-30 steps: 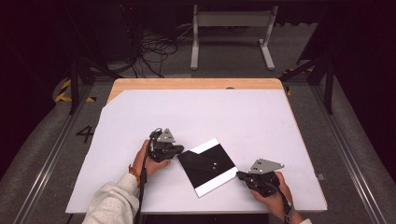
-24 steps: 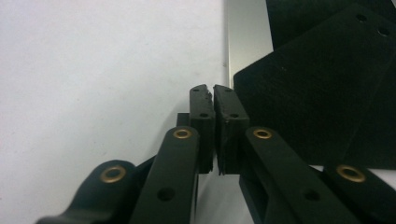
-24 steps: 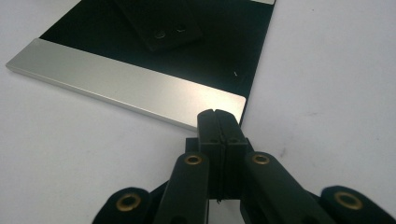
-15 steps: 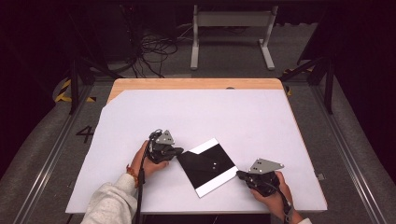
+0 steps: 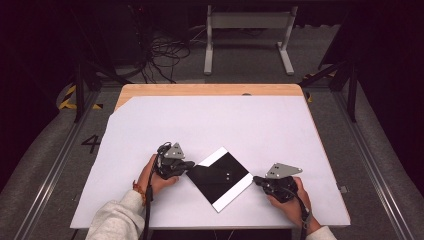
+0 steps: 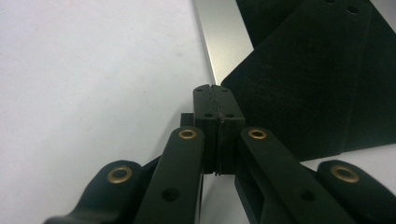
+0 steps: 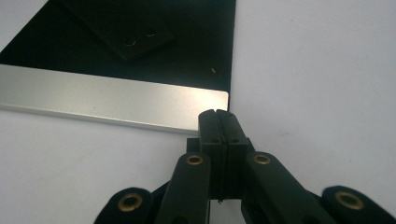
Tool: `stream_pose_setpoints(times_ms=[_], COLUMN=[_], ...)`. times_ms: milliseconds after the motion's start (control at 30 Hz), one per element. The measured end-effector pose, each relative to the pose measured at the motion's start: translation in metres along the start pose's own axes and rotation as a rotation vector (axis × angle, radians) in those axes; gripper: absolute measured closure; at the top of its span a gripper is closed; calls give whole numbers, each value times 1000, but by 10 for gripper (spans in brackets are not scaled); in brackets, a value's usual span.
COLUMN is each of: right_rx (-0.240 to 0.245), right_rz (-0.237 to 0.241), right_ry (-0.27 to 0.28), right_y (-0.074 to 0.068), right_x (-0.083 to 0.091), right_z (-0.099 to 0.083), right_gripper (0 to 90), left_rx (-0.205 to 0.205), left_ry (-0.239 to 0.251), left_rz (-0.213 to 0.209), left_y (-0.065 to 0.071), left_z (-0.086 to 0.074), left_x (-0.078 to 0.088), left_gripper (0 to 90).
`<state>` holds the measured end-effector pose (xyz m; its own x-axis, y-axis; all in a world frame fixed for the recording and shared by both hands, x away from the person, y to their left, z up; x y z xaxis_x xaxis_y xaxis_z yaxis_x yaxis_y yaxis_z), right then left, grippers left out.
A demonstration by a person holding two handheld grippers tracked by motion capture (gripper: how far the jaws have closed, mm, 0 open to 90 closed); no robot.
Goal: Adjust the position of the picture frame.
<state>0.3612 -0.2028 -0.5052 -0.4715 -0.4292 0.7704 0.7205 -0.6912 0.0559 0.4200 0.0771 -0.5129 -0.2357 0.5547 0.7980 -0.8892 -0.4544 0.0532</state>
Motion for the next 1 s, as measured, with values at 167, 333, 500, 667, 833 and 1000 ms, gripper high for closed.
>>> stream_pose_setpoints(times_ms=[167, 333, 500, 667, 833, 1000], right_rx=[6, 13, 14, 3, 9, 22], right_rz=[4, 7, 2, -3, 0, 25], right_ry=[-2, -4, -10, -11, -16, -25], right_y=[5, 9, 16, 22, 21, 13], right_x=[-7, -16, -25, -32, -30, -23], right_z=[8, 18, 30, 38, 36, 29], right_gripper=[900, 900, 900, 900, 900, 900], left_rx=[3, 18, 20, 22, 5, 2], left_ry=[4, 0, -2, -2, -11, -15], left_rz=[-2, -16, -12, -5, -7, -20], left_y=[5, 12, 17, 20, 23, 24], left_z=[-7, -16, -22, -25, -30, -33], left_x=[5, 10, 14, 17, 20, 22], left_gripper=[899, 898, 898, 896, 883, 881])
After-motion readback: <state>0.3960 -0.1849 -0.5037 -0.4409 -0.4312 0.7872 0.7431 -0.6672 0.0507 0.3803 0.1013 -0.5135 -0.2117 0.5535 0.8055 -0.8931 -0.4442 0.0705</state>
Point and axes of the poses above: each handheld gripper's, and its own axes: x roughly backward along the jaws, z roughly out of its top, y roughly to its right, the point moved 7 cm from there along -x, roughly forward along the jaws, and after that the axes turned 9 degrees about -y, right-handed, at the moved point
